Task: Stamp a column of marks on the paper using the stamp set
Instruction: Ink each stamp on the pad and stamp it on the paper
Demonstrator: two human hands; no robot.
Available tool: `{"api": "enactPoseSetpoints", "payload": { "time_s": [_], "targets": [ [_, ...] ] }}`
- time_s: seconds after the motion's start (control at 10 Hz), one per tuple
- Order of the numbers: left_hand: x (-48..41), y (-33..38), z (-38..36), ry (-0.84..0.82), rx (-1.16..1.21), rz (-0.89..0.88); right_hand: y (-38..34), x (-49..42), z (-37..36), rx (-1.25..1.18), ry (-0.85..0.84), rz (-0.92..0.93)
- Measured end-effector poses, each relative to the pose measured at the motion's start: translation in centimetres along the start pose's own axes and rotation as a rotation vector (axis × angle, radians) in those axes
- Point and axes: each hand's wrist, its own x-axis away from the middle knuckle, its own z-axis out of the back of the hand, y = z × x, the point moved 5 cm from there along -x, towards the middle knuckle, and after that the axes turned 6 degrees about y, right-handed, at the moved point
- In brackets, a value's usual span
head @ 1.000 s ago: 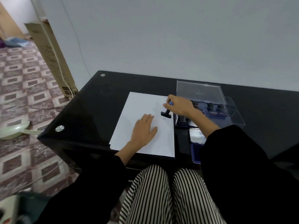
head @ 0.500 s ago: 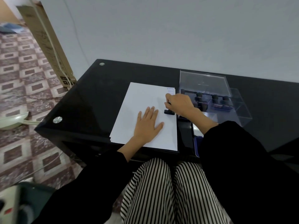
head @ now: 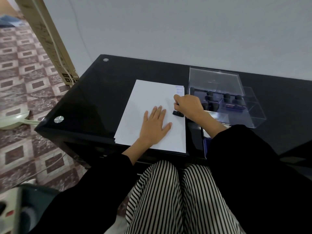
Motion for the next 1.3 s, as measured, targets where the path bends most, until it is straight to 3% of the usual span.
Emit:
{"api": "enactPoseSetpoints", "payload": {
  "time_s": [1.3],
  "targets": [
    [0.16,0.17,-0.13,-0.014,-0.03,-0.019,-0.32,0.78,-0.86,-0.021,0.102,-0.031]
  ]
}}
